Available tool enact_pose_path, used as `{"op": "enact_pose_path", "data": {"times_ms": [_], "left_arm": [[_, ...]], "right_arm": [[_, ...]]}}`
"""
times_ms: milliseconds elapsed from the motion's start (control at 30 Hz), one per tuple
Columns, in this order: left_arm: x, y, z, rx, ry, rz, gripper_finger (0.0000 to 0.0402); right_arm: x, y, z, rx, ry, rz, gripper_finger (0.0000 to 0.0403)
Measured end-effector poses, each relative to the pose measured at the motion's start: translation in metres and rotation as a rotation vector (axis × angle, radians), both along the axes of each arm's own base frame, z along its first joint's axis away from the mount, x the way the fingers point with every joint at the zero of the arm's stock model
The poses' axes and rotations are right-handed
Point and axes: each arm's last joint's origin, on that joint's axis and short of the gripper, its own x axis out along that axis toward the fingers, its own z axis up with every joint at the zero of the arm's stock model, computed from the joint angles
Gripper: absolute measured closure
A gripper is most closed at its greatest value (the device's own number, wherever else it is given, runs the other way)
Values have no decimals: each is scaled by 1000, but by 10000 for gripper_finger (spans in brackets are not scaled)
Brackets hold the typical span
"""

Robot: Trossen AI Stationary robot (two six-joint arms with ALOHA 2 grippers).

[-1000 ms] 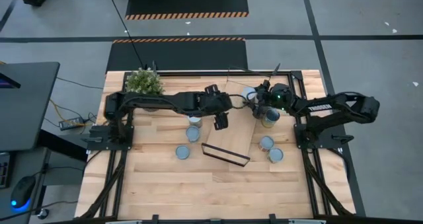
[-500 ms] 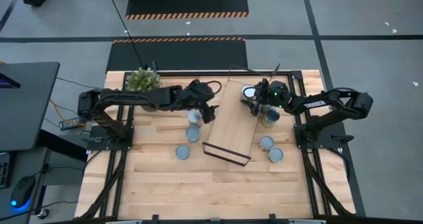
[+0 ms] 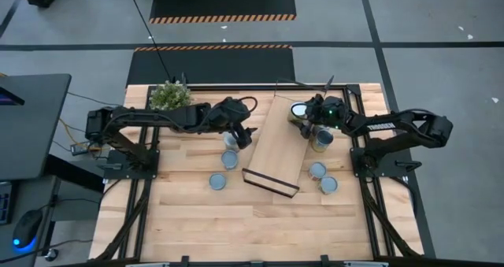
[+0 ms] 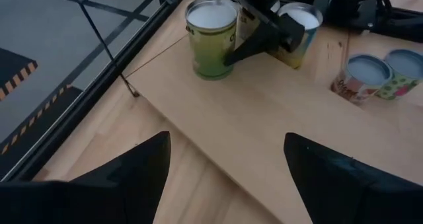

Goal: Pick and place cans onto a shelf
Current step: Put the canned oranges on the shelf

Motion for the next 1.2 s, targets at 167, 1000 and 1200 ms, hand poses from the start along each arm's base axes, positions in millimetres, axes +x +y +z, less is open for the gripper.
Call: {"op": "enact_pose_path", "data": {"times_ms": [167, 1000, 1200], "left_arm": [[-2, 0, -2, -18, 25, 11, 102], [29, 24, -42, -75, -22, 160, 102], [45, 49, -56, -107, -45, 233, 102]], "right_arm": [[-3, 2, 5, -5, 3, -1, 4], [-21, 15, 26, -25, 11, -92, 5], [-21, 22, 26, -11, 27, -88, 5]]}}
